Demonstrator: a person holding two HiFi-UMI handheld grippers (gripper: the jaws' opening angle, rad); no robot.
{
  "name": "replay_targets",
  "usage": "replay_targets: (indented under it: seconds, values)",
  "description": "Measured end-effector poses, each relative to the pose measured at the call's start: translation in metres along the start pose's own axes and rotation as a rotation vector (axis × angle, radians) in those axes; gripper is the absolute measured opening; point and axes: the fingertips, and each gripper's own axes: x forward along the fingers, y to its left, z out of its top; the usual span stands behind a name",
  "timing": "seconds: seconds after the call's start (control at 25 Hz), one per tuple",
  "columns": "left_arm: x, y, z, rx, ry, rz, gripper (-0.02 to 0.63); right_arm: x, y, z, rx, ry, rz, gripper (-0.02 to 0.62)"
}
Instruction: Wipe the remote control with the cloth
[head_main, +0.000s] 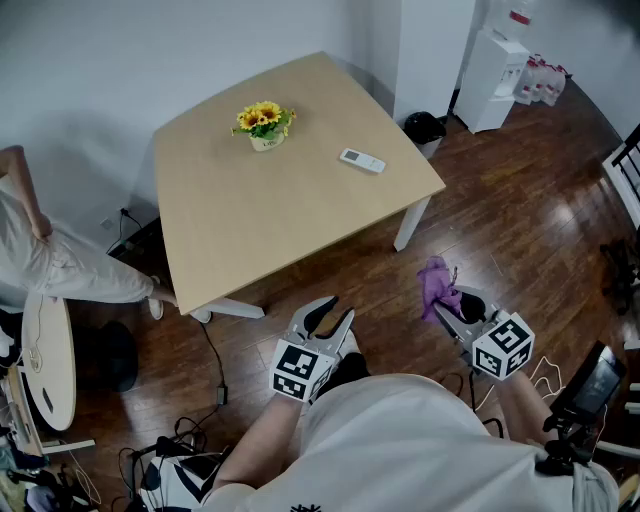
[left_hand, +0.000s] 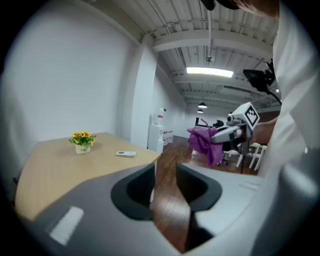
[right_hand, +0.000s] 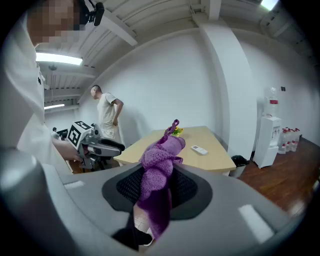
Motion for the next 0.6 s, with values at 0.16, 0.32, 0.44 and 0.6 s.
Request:
replay_targets:
  seconds: [0.16, 0.32, 0.44, 0.6]
  values:
    - [0.028, 0.068, 0.026, -0.021, 0.011, -0.022, 0.147, 0.059, -0.015, 0.043, -0.028, 0.002, 0.011, 0.126]
    - [0.073, 0.124, 0.016, -0.082, 0.052, 0.018, 0.172, 0.109, -0.040, 0.045, -0.017, 0.042, 0.040, 0.126]
    - [0.087, 0.146, 0.008, -0.143, 0.077, 0.054, 0.196, 0.126, -0.048, 0.050, -0.012, 0.053, 0.052, 0.126]
    - [0.121, 0.165, 0.012, -0.240, 0.090, 0.073, 0.209, 0.145, -0.067, 0.063, -0.008, 0.049, 0.068, 0.126]
